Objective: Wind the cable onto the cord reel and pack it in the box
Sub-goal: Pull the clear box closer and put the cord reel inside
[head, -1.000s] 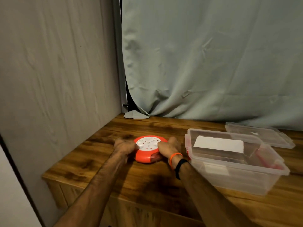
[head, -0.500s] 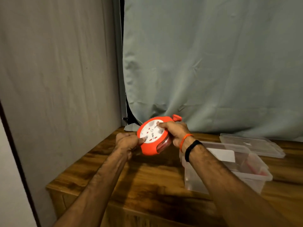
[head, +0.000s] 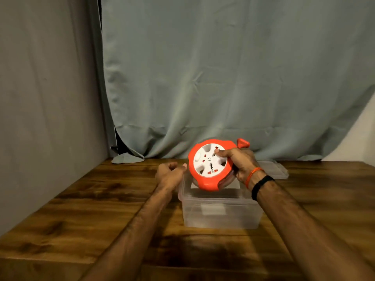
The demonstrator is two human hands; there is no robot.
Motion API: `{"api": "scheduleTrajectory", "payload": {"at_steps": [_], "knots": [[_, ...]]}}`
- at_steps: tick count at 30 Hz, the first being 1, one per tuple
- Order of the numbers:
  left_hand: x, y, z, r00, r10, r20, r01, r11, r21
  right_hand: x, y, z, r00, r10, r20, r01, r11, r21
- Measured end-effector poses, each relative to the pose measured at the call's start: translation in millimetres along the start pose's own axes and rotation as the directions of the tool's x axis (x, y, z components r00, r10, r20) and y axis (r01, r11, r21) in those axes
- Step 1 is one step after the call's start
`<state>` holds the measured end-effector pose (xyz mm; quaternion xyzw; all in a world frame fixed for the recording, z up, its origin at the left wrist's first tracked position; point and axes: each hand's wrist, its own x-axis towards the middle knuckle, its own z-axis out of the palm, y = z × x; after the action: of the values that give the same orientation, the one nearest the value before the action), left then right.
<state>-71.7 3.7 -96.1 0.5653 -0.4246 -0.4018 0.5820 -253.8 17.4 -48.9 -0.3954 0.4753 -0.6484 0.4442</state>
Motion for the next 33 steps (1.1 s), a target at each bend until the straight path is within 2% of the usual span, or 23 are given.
{"api": "scheduleTrajectory", "payload": {"at_steps": [5, 12, 17, 23, 28, 30, 33], "knots": [[-9.8, -27.2, 17.6, 1.000, -0.013, -0.010, 0.015, 0.979, 0.202, 3.2, 17.0, -28.8, 0.998, 0.069, 0.012, -0.069, 0.997, -0.032], [-12.6, -33.2, 24.7, 0.995, -0.075, 0.065, 0.064, 0.987, 0.147, 2.8, 45.9, -24.4, 0.951, 0.285, 0.121, -0.279, 0.958, -0.065], [-12.8, -36.5, 23.0, 0.994, -0.087, 0.071, 0.078, 0.989, 0.125, 10.5, 51.0, -32.8, 0.881, 0.446, 0.160, -0.404, 0.884, -0.237], [-10.8, -35.8, 24.4, 0.993, -0.100, 0.063, 0.089, 0.984, 0.153, 11.7, 49.5, -39.6, 0.871, 0.475, 0.126, -0.401, 0.835, -0.376], [-12.1, -36.4, 25.2, 0.992, -0.112, 0.061, 0.101, 0.982, 0.162, 11.0, 46.7, -45.2, 0.886, 0.452, 0.099, -0.293, 0.713, -0.636], [-11.7, -36.2, 25.5, 0.993, -0.106, 0.055, 0.096, 0.982, 0.163, 14.1, 47.0, -51.5, 0.877, 0.469, 0.105, -0.281, 0.677, -0.680], [-12.3, -34.8, 25.3, 0.993, -0.108, 0.053, 0.098, 0.981, 0.170, 28.9, 53.1, -75.1, 0.924, 0.382, 0.012, -0.281, 0.699, -0.657]]}}
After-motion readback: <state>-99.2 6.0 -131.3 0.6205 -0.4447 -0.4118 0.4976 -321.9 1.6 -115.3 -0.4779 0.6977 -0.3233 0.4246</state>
